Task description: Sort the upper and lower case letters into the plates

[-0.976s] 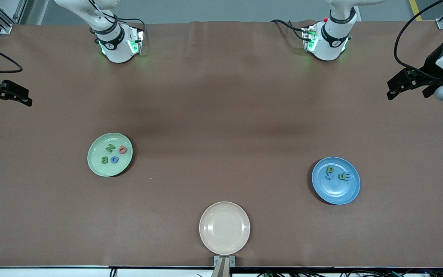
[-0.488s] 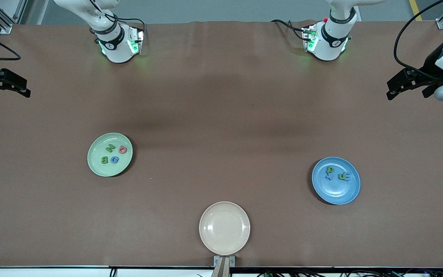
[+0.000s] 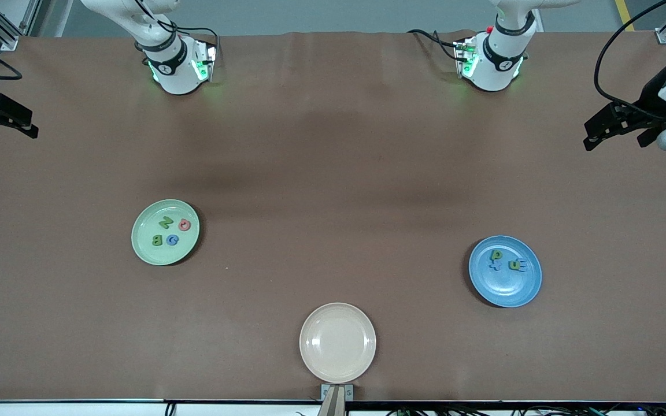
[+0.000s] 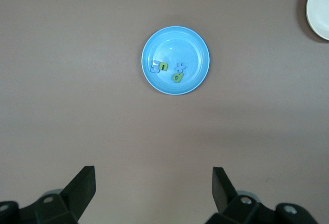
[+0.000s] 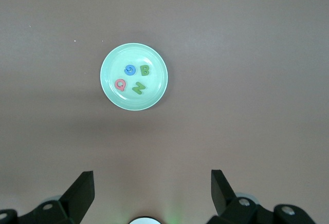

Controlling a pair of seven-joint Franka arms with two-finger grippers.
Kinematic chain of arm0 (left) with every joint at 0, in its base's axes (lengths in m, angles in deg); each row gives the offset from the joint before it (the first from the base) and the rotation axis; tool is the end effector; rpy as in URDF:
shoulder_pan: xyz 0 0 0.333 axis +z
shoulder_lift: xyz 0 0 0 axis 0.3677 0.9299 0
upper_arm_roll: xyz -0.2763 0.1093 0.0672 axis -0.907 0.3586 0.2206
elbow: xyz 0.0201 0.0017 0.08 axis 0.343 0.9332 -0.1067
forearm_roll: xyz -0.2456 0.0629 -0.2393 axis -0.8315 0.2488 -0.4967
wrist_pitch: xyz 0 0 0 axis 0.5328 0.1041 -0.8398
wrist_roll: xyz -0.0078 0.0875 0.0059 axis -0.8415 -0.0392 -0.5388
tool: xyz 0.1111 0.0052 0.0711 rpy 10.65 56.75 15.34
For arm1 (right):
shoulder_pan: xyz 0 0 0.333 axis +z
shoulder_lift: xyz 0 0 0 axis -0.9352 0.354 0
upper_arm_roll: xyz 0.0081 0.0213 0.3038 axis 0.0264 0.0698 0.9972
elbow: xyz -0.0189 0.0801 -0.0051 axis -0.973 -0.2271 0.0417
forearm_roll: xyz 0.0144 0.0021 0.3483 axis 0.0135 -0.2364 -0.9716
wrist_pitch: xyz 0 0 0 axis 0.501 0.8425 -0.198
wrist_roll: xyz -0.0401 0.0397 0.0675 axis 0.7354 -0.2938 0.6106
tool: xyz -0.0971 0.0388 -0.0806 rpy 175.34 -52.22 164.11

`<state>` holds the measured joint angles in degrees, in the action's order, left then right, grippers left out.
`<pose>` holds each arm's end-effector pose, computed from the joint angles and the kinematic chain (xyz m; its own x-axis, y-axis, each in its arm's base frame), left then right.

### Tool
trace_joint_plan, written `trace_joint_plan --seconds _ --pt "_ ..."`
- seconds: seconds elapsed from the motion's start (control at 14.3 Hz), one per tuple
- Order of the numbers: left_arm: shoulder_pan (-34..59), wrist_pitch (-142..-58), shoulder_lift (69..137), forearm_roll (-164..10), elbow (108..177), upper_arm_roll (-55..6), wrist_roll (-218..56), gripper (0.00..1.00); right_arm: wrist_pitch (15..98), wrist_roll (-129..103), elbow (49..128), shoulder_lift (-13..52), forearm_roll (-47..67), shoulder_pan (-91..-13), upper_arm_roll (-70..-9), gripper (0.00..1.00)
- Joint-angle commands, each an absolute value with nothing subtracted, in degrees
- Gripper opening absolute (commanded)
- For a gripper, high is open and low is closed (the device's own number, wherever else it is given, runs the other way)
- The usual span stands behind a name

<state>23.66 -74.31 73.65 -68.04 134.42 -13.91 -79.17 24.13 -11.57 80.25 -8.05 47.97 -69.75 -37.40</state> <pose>0.4915 -0.0493 0.6089 0.9973 0.0508 0.0536 0.0511 -0.9987 -0.0053 0.4743 -0.0371 0.6092 0.9974 0.0425 -0.0579 0.0434 -0.9990 0.0133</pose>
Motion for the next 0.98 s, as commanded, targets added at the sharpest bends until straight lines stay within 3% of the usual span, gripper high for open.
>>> trace_joint_plan --seconds 0.0,0.91 --pt "23.95 -74.57 74.44 -68.05 133.32 -13.93 -79.99 1.00 23.54 -11.75 82.44 -10.43 47.48 -69.18 -37.73 1.00" --pt "22.98 -71.94 75.59 -68.31 131.91 -14.55 -80.08 1.00 23.36 -10.96 81.65 -11.05 45.19 -69.00 -37.46 1.00"
